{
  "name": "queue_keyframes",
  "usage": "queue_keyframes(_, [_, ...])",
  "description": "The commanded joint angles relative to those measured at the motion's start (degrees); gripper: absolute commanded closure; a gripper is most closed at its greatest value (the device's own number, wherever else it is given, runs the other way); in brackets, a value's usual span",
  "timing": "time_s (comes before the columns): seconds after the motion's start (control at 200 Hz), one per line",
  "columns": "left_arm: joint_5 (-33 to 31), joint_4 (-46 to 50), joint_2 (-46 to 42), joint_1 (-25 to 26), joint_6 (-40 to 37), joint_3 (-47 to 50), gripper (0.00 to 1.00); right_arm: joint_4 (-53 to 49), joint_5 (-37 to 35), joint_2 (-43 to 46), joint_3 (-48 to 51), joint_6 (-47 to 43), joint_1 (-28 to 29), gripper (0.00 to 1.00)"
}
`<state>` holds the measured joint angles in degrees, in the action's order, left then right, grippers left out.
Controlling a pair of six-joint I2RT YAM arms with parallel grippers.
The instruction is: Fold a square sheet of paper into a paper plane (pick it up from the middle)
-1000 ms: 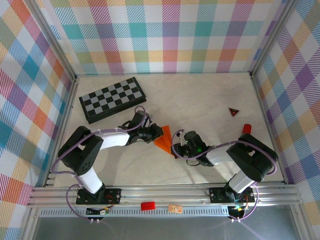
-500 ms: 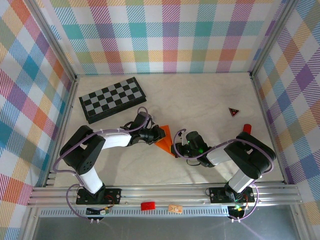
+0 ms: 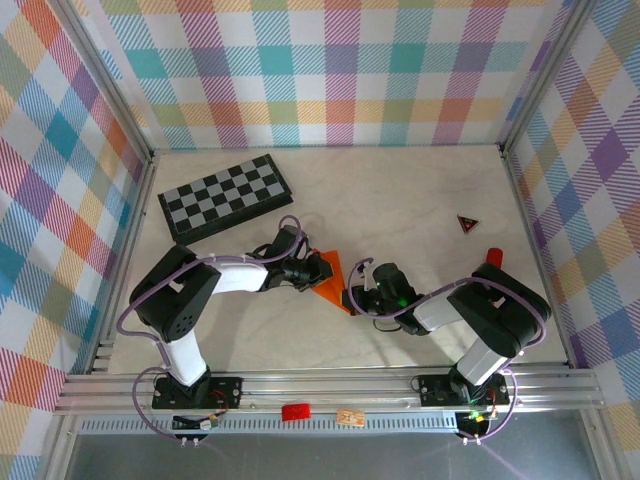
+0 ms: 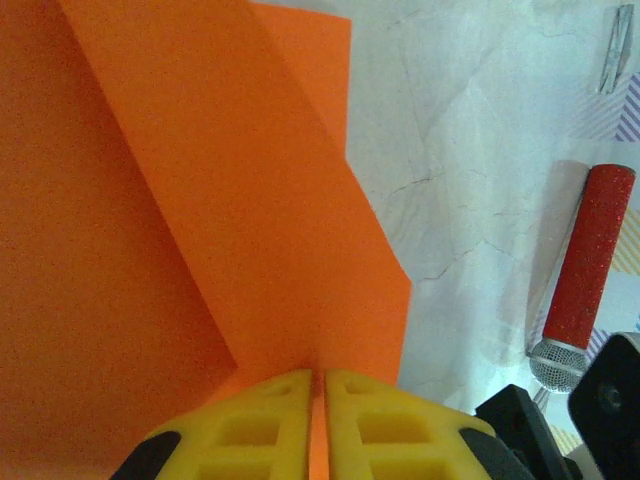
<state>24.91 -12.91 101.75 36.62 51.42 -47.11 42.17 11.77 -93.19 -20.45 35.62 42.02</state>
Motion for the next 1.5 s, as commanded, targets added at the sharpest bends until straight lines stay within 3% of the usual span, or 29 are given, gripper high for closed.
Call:
queue_keyframes(0.0, [-0.73,-0.15,1.16,0.29,0.0,-1.21,0.87,-1.57,1.61,-1.56,0.57,0.62,-0.64,0.96])
queue_keyframes(0.775, [-1.44,-0.61,3.06,0.39,0.44,-2.48,0.87,-5.52,13.56,-5.9,-3.55,3.32,-5.19,0.98])
queue_keyframes(1.495, [0.4,1.02,6.28,0.56,-0.53,-5.59,0.87,-7.56,12.36,-6.17,-3.42,3.23,-5.55,0.97])
